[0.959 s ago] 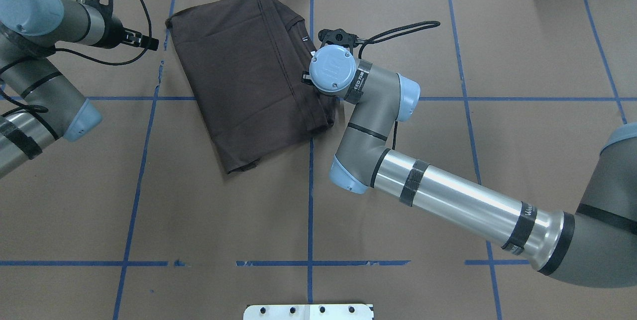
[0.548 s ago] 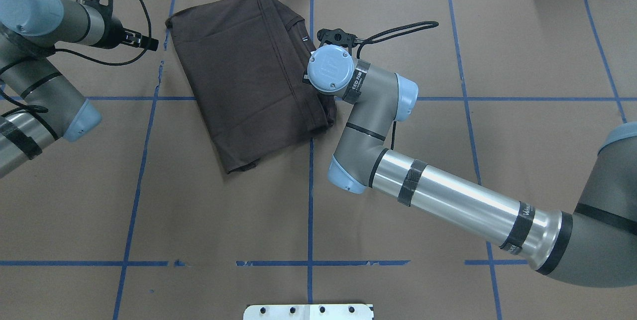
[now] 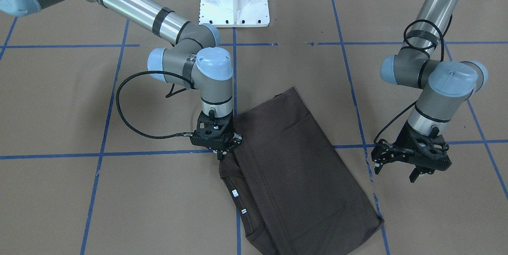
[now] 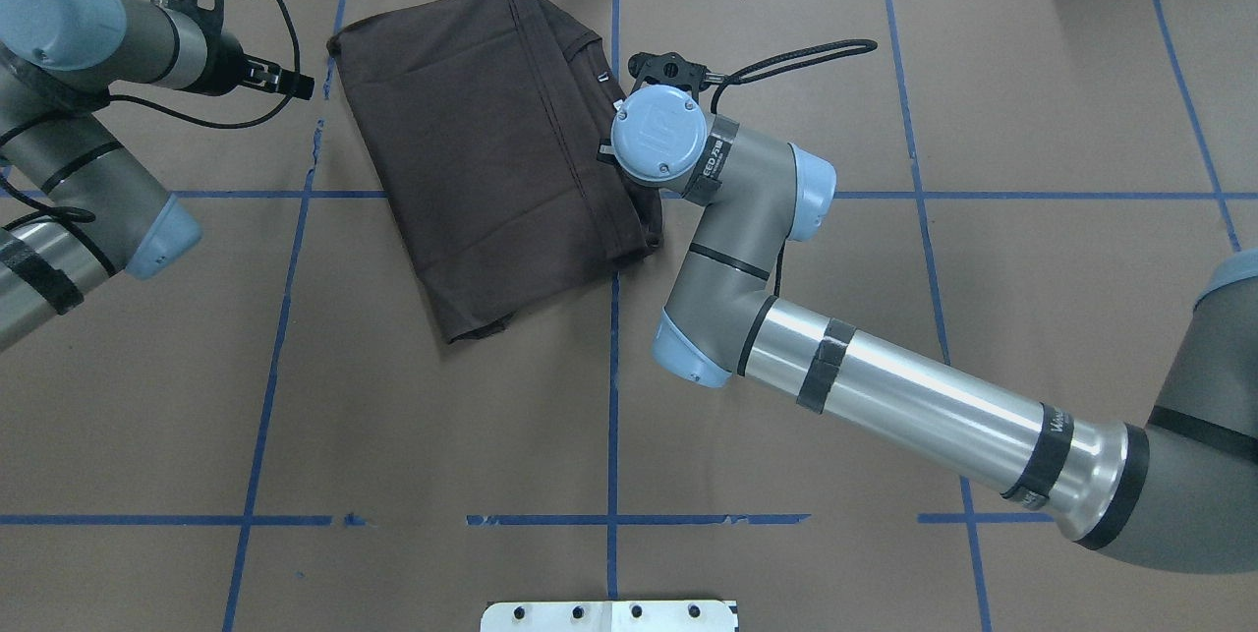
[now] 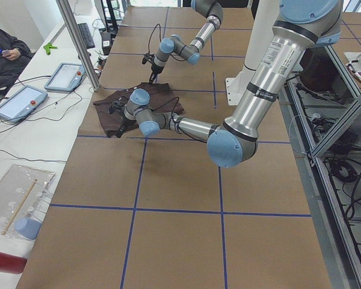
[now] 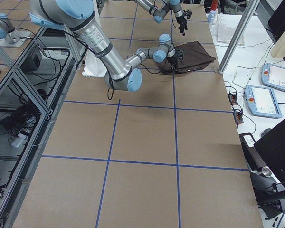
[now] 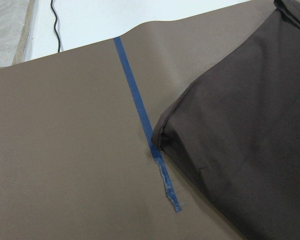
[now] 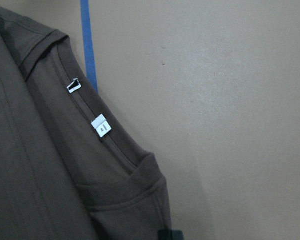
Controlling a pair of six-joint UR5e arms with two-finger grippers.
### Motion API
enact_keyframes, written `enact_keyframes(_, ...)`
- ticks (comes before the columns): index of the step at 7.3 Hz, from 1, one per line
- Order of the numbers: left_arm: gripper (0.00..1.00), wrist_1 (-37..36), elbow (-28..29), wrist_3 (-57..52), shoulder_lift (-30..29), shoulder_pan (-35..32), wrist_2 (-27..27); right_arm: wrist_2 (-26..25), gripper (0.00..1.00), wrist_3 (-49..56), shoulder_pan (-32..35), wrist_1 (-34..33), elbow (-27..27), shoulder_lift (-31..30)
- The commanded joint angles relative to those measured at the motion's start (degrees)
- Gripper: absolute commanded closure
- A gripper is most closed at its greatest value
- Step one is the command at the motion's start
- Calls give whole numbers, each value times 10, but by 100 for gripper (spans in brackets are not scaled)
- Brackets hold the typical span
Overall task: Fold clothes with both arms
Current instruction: 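Drag the shirt with the right gripper toward the robot, straightening it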
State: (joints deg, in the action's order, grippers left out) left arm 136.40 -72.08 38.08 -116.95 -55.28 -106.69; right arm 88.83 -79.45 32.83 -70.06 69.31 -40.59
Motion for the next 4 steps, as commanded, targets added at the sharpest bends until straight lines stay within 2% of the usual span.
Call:
enact_keyframes(1,0,0,-2,3,-1,0,0,-12,100,-4,-28,-24,189,-156)
enact_keyframes(3,0,-1,-7,3,-1,1,-1,-56,100,-16,-90,-24,354,-310)
enact_keyframes(4,0,-1,-9,3,-1,2,-1,-73,100,-35,-121,-24,397,-358)
